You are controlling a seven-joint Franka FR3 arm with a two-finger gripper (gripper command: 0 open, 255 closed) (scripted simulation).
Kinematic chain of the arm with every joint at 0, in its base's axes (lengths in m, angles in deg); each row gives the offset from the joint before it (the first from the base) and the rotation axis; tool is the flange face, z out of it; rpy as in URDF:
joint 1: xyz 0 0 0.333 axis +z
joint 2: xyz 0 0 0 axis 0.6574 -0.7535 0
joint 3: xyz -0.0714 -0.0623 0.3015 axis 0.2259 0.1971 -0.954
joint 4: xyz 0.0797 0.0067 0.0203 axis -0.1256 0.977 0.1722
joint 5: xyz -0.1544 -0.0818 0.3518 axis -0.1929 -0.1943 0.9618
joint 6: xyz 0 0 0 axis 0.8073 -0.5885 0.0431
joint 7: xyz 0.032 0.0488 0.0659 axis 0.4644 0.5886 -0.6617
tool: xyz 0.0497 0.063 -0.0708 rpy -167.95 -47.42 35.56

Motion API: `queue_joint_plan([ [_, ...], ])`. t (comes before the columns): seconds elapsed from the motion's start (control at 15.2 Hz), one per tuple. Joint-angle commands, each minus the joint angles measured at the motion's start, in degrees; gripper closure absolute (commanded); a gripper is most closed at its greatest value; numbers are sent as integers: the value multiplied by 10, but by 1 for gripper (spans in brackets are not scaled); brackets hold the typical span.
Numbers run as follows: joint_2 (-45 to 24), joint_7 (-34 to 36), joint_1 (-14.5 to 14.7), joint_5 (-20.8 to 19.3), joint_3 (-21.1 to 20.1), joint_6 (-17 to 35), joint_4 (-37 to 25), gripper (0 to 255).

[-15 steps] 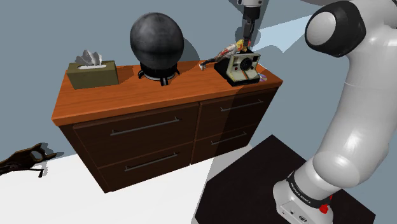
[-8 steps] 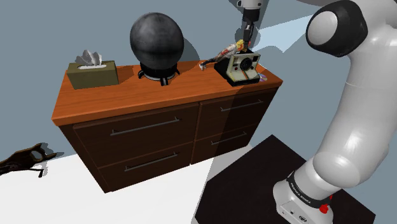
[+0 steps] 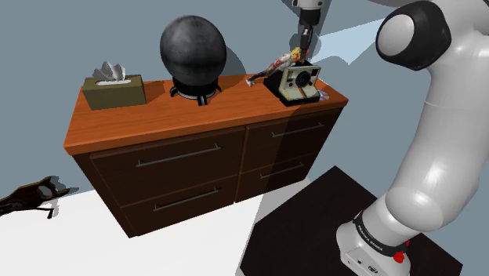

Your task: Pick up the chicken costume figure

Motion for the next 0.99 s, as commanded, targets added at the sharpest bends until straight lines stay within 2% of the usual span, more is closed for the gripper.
queue_joint_plan([
  [0.0,-3,-2,-2,1,0,-16,-20,255],
  [0.46,-34,-11,-12,8,1,-88,-122,255],
  [0.79,-76,-19,-27,18,1,-154,-231,255],
  [0.92,-78,-20,-27,18,1,-157,-235,255],
])
